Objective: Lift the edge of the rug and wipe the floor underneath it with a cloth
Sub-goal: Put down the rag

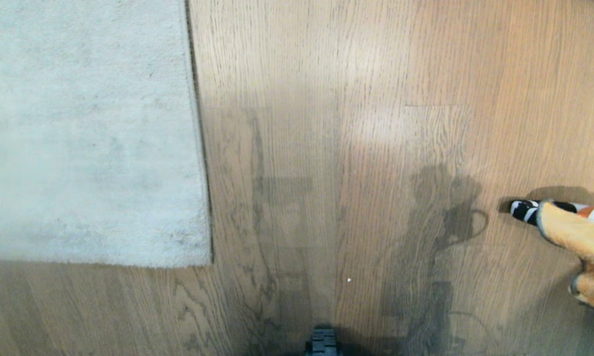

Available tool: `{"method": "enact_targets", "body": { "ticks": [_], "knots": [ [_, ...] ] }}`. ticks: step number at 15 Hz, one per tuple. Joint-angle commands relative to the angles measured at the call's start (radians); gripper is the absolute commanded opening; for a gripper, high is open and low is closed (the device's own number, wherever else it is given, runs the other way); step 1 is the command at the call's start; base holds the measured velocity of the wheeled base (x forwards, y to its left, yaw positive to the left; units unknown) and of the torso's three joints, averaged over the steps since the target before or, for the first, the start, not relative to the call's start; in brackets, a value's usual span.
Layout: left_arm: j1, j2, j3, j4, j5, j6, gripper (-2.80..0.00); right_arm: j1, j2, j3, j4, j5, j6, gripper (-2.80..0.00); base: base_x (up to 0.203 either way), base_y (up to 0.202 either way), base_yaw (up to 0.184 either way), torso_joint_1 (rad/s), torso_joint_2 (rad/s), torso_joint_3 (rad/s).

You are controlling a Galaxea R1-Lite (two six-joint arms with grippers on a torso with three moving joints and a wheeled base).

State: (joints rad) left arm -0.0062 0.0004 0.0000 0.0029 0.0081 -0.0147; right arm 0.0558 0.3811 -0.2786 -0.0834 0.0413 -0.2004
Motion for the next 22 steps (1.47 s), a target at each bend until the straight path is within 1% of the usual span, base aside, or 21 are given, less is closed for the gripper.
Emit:
{"method": "enact_targets", "body": {
  "ticks": [1,3,7,9,11,12,15,16,20,22],
  "knots": [
    [0.000,0.000,0.000,0.000,0.000,-0.001,-2.80,0.014,0.174,-0.020,-0.071,0.002,0.002,-2.80,0.000,0.000,0.000,0.000,0.00,0.000],
    [0.000,0.000,0.000,0.000,0.001,-0.001,-2.80,0.022,0.311,-0.026,-0.213,0.003,0.020,-2.80,0.000,0.000,0.000,0.000,0.00,0.000],
    [0.000,0.000,0.000,0.000,0.001,-0.001,-2.80,0.024,0.600,-0.046,-0.582,0.000,0.075,-2.80,0.000,0.000,0.000,0.000,0.00,0.000],
    [0.000,0.000,0.000,0.000,0.001,-0.001,-2.80,0.022,0.718,-0.096,-0.694,-0.001,0.088,-2.80,0.000,0.000,0.000,0.000,0.00,0.000],
    [0.000,0.000,0.000,0.000,0.000,-0.001,-2.80,0.013,0.805,-0.168,-0.740,-0.001,0.091,-2.80,0.000,0.000,0.000,0.000,0.00,0.000],
    [0.000,0.000,0.000,0.000,0.001,-0.001,-2.80,-0.010,0.847,-0.207,-0.754,-0.001,0.090,-2.80,0.000,0.000,0.000,0.000,0.00,0.000],
    [0.000,0.000,0.000,0.000,0.000,-0.001,-2.80,-0.114,0.958,-0.294,-0.800,0.000,0.090,-2.80,0.000,0.000,0.000,0.000,0.00,0.000],
    [0.000,0.000,0.000,0.000,0.001,-0.001,-2.80,-0.130,0.991,-0.314,-0.816,0.001,0.092,-2.80,0.000,0.000,0.000,0.000,0.00,0.000],
    [0.000,0.000,0.000,-0.001,0.001,-0.001,-2.80,-0.148,1.150,-0.384,-0.955,0.003,0.096,-2.80,0.000,0.000,0.000,0.000,0.00,0.000],
    [0.000,0.000,0.000,0.000,0.000,-0.001,-2.80,-0.149,1.213,-0.448,-0.978,0.003,0.095,-2.80,0.000,0.000,0.000,0.000,0.00,0.000]
  ]
}}
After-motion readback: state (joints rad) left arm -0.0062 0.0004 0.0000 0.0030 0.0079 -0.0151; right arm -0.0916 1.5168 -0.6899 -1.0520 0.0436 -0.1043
